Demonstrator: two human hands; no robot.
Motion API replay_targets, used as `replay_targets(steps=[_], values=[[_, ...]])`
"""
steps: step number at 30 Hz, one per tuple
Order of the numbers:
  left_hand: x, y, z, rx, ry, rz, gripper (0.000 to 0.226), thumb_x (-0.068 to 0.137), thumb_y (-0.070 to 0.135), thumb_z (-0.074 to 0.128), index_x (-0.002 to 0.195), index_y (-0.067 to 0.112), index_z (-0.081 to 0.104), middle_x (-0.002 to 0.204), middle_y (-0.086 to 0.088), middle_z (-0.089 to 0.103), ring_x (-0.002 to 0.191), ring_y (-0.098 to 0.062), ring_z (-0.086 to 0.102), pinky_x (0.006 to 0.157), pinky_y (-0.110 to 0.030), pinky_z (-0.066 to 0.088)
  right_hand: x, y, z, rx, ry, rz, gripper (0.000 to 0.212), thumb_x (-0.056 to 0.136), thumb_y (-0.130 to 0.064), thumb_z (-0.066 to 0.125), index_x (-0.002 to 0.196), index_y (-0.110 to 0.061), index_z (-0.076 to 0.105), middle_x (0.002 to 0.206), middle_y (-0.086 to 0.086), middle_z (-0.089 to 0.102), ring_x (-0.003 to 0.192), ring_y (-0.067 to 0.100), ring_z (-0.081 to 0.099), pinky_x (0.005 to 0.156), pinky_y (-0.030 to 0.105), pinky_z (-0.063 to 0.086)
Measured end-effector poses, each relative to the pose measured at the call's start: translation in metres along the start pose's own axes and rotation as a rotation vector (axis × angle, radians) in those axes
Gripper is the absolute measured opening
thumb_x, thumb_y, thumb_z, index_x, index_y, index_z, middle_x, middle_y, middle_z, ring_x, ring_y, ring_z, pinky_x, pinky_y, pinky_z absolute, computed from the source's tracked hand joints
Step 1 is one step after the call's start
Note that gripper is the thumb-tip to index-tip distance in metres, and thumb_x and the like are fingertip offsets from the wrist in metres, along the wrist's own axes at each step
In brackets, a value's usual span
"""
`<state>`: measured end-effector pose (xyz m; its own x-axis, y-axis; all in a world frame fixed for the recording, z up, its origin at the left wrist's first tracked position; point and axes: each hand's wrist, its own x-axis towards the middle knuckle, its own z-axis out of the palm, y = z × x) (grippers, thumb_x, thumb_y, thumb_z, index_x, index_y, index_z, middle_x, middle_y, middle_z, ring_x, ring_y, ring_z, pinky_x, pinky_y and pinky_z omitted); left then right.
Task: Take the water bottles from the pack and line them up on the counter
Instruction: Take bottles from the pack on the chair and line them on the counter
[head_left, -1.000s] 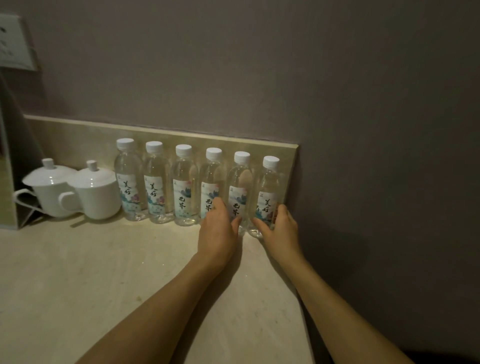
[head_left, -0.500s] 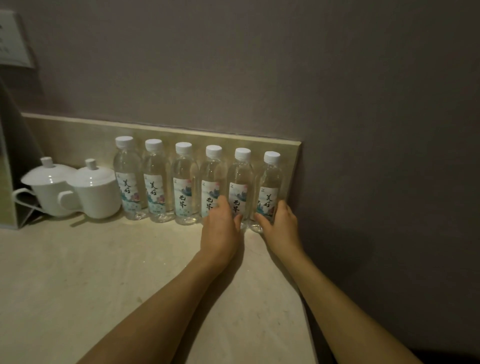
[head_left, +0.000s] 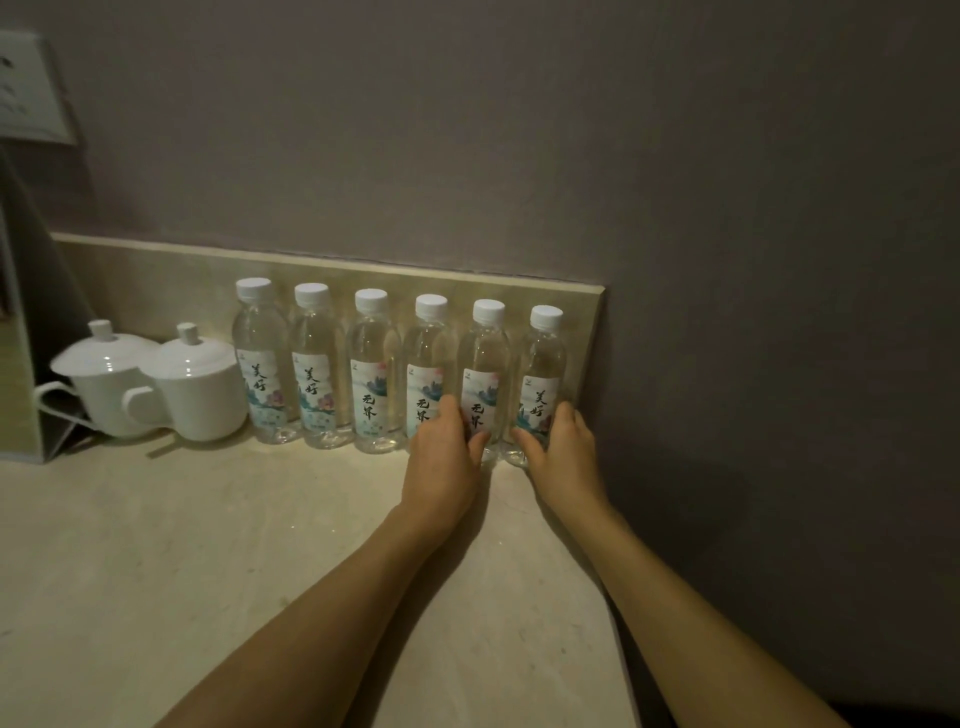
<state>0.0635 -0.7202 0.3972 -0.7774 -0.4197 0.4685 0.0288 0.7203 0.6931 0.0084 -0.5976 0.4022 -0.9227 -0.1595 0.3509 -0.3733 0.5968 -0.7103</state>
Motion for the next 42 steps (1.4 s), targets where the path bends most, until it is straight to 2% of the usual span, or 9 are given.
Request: replay_targets(steps=[8, 16, 21, 26, 29, 33, 42], values=[[0.001, -0.004, 0.001, -0.009, 0.004, 0.013, 0.021, 0.094, 0.020, 0.065, 0.091, 0.018, 0.045, 0.081, 0.003, 0.056, 0.075, -0.015, 0.055, 0.065, -0.025, 0.042, 0.000, 0.001, 0.002, 0.005, 0.012, 0.009, 0.039, 0.090, -0.029, 0.066, 0.118, -0.007, 0.052, 0.125, 0.012, 0.055, 0.113, 0.029, 0.058, 0.091, 0.048, 0.053], [0.002, -0.004, 0.002, -0.019, -0.003, 0.016, 0.019, 0.093, 0.021, 0.066, 0.092, 0.014, 0.048, 0.080, 0.001, 0.059, 0.075, -0.017, 0.059, 0.065, -0.028, 0.047, -0.001, -0.003, 0.002, 0.013, 0.026, 0.049, 0.039, 0.089, -0.028, 0.068, 0.118, -0.007, 0.052, 0.126, 0.013, 0.057, 0.114, 0.030, 0.059, 0.092, 0.048, 0.053], [0.002, -0.006, 0.003, -0.038, 0.013, 0.030, 0.020, 0.092, 0.019, 0.067, 0.089, 0.017, 0.048, 0.077, 0.003, 0.058, 0.071, -0.014, 0.057, 0.061, -0.023, 0.040, -0.003, -0.006, 0.002, 0.019, 0.023, 0.067, 0.042, 0.089, -0.029, 0.068, 0.121, -0.008, 0.051, 0.128, 0.012, 0.056, 0.115, 0.030, 0.059, 0.092, 0.048, 0.054], [0.002, -0.006, 0.004, -0.044, 0.017, 0.025, 0.017, 0.092, 0.018, 0.066, 0.092, 0.010, 0.052, 0.082, -0.005, 0.063, 0.075, -0.020, 0.060, 0.065, -0.034, 0.049, -0.004, -0.008, 0.002, 0.022, 0.041, 0.071, 0.040, 0.090, -0.027, 0.068, 0.120, -0.006, 0.051, 0.126, 0.013, 0.056, 0.114, 0.028, 0.059, 0.092, 0.046, 0.054], [0.002, -0.005, 0.005, -0.050, 0.029, 0.027, 0.017, 0.092, 0.018, 0.067, 0.091, 0.011, 0.051, 0.081, -0.006, 0.062, 0.074, -0.020, 0.059, 0.063, -0.031, 0.045, -0.006, -0.008, 0.003, 0.025, 0.048, 0.078, 0.040, 0.090, -0.026, 0.068, 0.121, -0.006, 0.051, 0.127, 0.012, 0.056, 0.114, 0.028, 0.059, 0.092, 0.044, 0.055], [0.002, -0.006, 0.004, -0.058, 0.022, 0.029, 0.016, 0.092, 0.018, 0.066, 0.093, 0.010, 0.052, 0.083, -0.006, 0.064, 0.076, -0.019, 0.061, 0.067, -0.033, 0.052, -0.005, -0.008, 0.002, 0.030, 0.037, 0.081, 0.041, 0.090, -0.027, 0.068, 0.123, -0.008, 0.051, 0.129, 0.011, 0.056, 0.115, 0.026, 0.059, 0.092, 0.042, 0.055], [0.003, -0.007, 0.003, -0.050, 0.006, 0.023, 0.016, 0.093, 0.020, 0.066, 0.092, 0.014, 0.051, 0.081, -0.001, 0.062, 0.074, -0.017, 0.060, 0.066, -0.033, 0.052, -0.002, -0.011, -0.001, 0.001, 0.004, 0.078, 0.040, 0.091, -0.026, 0.066, 0.121, -0.003, 0.051, 0.130, 0.015, 0.056, 0.117, 0.030, 0.058, 0.094, 0.046, 0.053]])
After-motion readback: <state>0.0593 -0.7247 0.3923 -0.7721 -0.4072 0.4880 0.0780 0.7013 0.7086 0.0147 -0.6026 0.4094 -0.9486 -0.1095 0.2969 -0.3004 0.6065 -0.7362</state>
